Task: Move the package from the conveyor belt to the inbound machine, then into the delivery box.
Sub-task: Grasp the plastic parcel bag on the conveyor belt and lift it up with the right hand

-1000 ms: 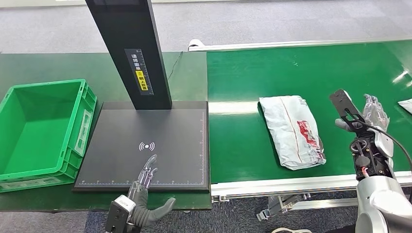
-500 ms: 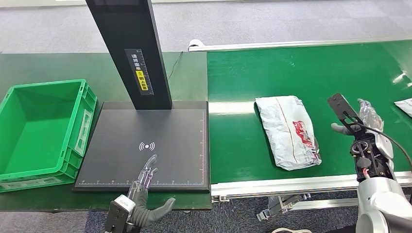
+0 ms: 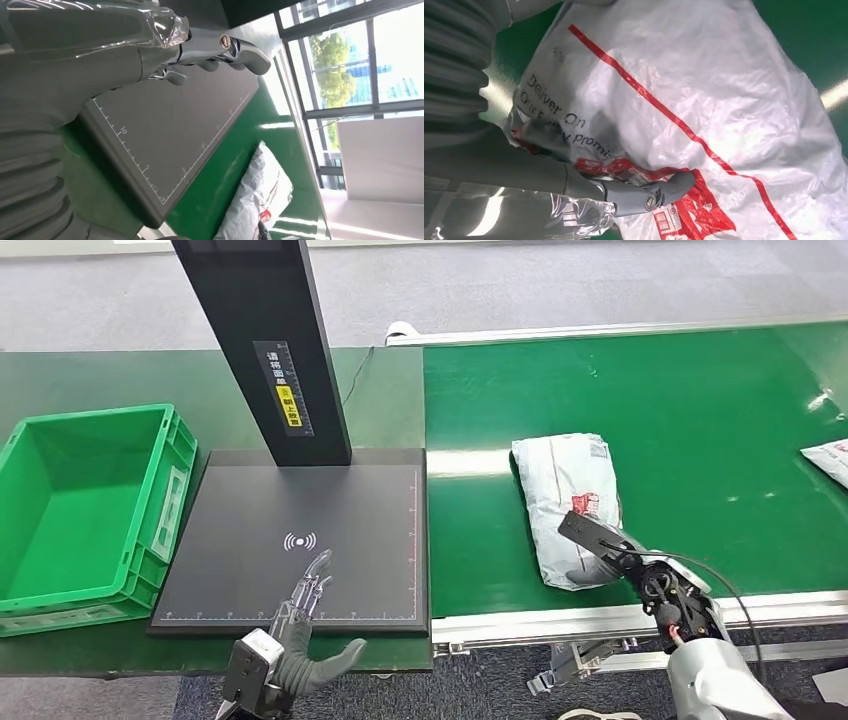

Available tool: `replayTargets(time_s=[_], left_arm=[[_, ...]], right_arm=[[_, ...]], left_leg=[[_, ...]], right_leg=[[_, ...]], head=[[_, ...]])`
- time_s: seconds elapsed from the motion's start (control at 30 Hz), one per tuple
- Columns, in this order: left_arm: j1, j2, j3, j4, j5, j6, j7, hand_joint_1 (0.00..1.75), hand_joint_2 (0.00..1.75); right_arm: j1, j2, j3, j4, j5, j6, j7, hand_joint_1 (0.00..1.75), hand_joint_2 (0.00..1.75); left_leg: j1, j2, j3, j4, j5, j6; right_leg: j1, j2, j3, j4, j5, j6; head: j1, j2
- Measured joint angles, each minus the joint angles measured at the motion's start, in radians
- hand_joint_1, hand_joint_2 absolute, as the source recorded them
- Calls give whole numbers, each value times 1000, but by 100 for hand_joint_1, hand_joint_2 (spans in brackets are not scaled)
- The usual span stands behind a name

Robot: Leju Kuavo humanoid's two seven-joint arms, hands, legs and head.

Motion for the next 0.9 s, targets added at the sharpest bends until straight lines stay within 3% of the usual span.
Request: replayTargets(time_s=[0.43,0.47,0.57,0.6,0.9], left_arm=[[-18,-2,-6,33,12,3,6,0,175],[-19,-2,-6,33,12,3,7,0,175],[-20,-2,-7,33,15,4,11,0,175],[-21,-2,-7,33,16,5,13,0,175],[-32,-2,-13,40,20,8,18,0,175]], right_arm=[[-16,67,64,8,-2,33,26,0,175],[-16,72,67,8,-1,28,33,29,175],[-15,86,80,8,11,9,66,160,175],[-16,90,87,8,17,2,79,175,175],[-33,93,152,8,59,-10,131,175,175]], left_leg=[[1,3,1,0,0,0],[1,3,1,0,0,-1],[1,3,2,0,-1,-1],[1,3,3,0,-1,-1],[1,3,9,0,-1,-1]], right_leg=[[0,2,1,0,0,0],[0,2,1,0,0,0],[1,3,2,0,0,0],[1,3,2,0,0,0],[1,2,7,0,0,0]], head=[[1,0],[1,0],[1,0],[1,0],[1,0]])
